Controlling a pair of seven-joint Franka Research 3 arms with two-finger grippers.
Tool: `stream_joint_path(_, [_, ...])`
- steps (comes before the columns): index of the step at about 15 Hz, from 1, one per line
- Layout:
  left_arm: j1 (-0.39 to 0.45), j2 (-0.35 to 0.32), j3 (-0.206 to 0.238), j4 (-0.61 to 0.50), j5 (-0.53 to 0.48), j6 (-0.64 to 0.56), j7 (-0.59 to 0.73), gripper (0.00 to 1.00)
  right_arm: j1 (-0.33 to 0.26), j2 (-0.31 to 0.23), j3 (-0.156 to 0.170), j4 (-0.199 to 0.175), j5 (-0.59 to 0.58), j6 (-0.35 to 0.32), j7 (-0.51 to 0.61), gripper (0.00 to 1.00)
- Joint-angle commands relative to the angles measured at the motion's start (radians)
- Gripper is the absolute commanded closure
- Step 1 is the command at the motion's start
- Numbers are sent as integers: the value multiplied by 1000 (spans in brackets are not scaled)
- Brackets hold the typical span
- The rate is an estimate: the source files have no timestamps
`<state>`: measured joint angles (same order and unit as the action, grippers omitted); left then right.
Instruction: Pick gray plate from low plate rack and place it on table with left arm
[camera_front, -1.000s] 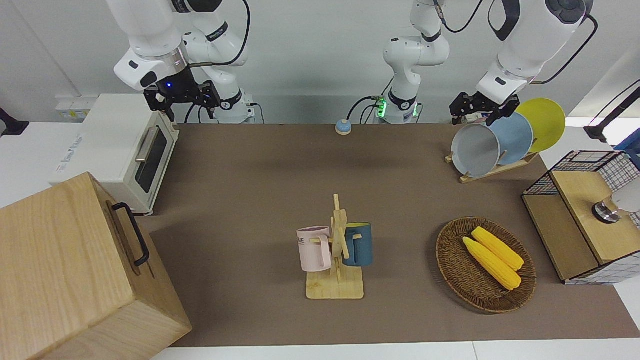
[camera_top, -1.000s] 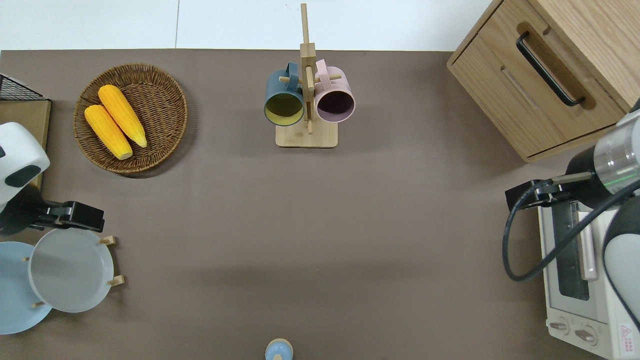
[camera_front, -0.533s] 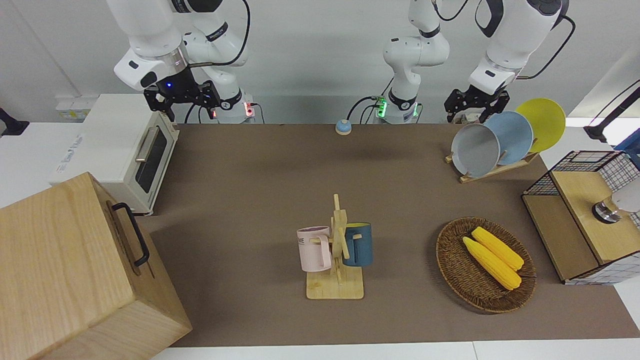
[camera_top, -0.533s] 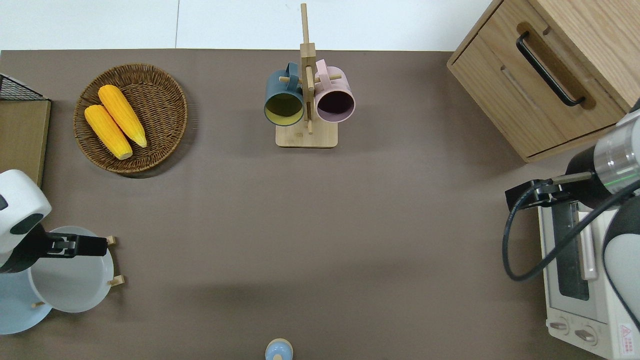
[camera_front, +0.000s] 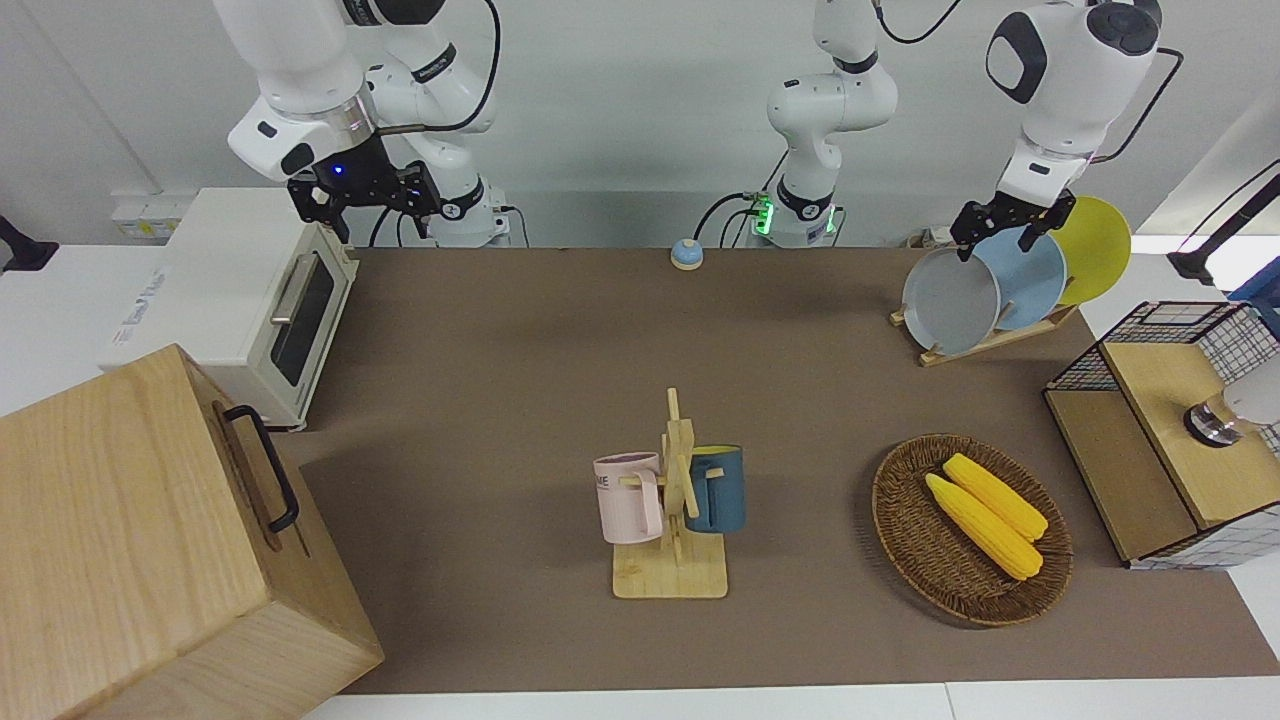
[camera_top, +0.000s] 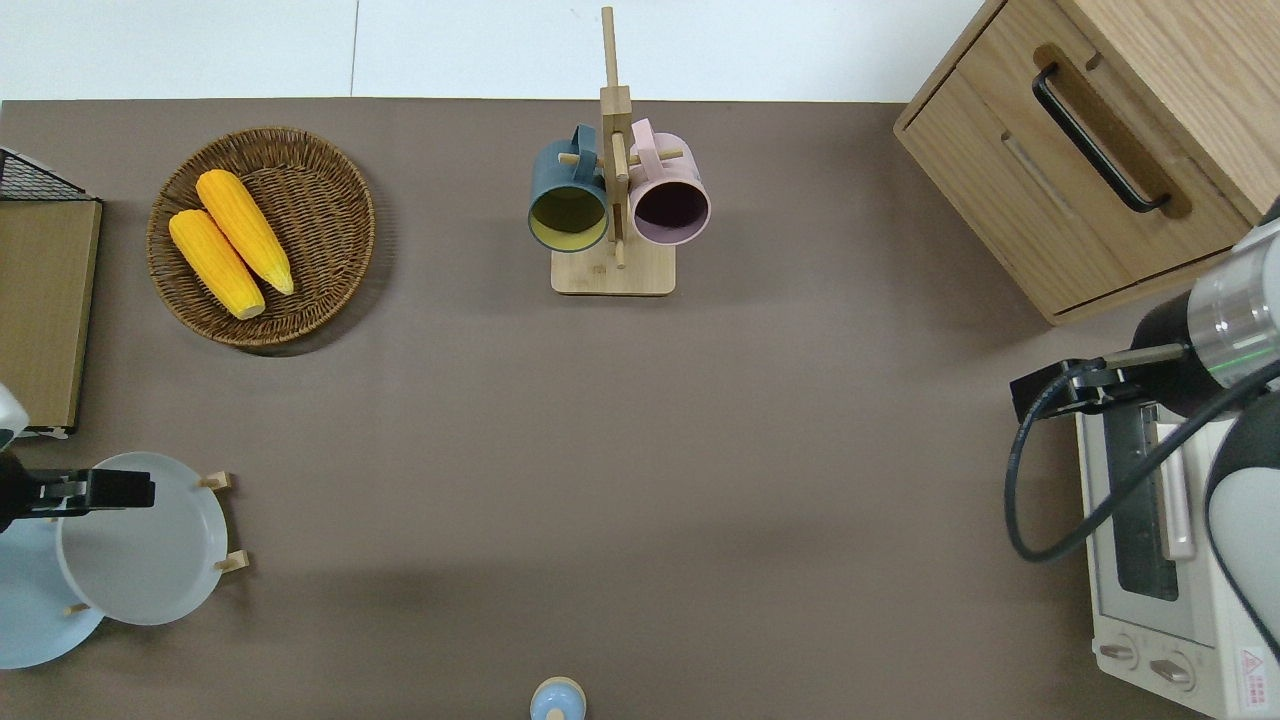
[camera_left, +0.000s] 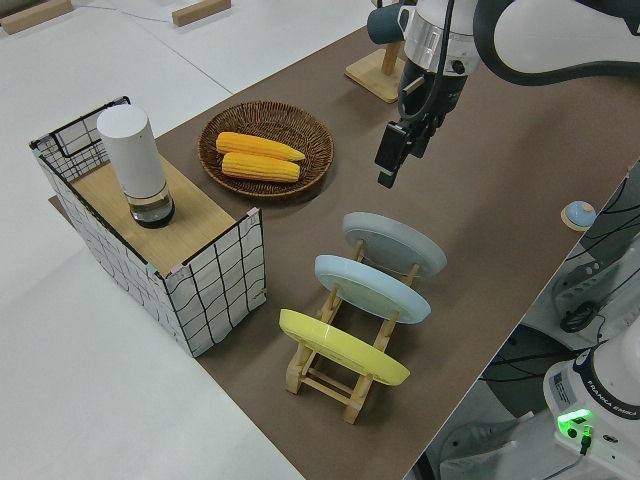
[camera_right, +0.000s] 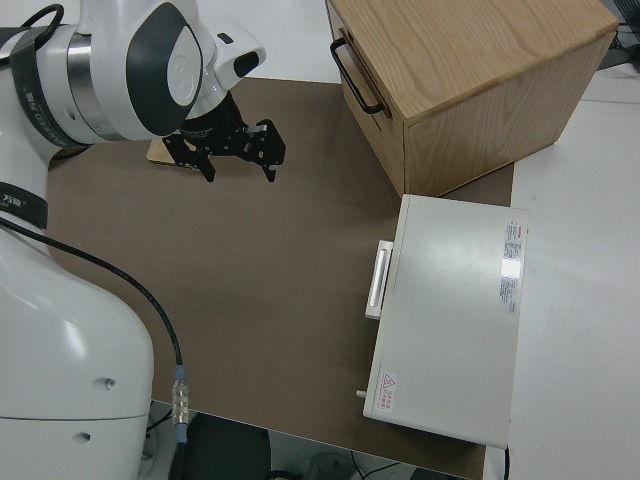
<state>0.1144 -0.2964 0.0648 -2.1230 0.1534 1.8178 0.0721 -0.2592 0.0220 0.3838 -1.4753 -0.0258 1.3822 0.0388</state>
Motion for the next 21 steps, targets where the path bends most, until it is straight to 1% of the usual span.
stream_joint_path(1, [60, -43, -7, -113, 57, 105, -28, 2, -23, -2, 21, 7, -6, -11, 12, 17])
stream_joint_path(4, [97, -43, -7, -195, 57, 182, -28, 5, -23, -2, 21, 7, -6, -11, 12, 17])
stream_joint_path(7, [103, -32, -7, -224, 57, 215, -38, 7, -23, -2, 21, 7, -6, -11, 12, 17])
stream_joint_path(9, [105, -26, -7, -239, 58, 227, -83, 13, -23, -2, 21, 7, -6, -11, 12, 17])
stream_joint_path(10, [103, -26, -8, -245, 58, 233, -92, 50, -23, -2, 21, 7, -6, -11, 12, 17])
stream_joint_path(11, [103, -27, -8, -252, 58, 235, -90, 113, -23, -2, 21, 7, -6, -11, 12, 17])
stream_joint_path(15, [100, -26, -8, -255, 58, 233, -90, 608, -23, -2, 21, 7, -6, -12, 12, 17])
stream_joint_path(16, [100, -26, -8, -253, 58, 233, -89, 717, -23, -2, 20, 7, -6, -11, 12, 17])
stream_joint_path(17, [97, -26, -8, -253, 58, 232, -89, 801, -23, -2, 21, 7, -6, -11, 12, 17])
stream_joint_path(18, [96, -26, -8, -252, 58, 232, -87, 872, -23, -4, 20, 7, -6, -11, 12, 17])
stream_joint_path(21, [90, -24, -8, -247, 58, 222, -84, 896, -23, -2, 21, 7, -6, -11, 12, 17])
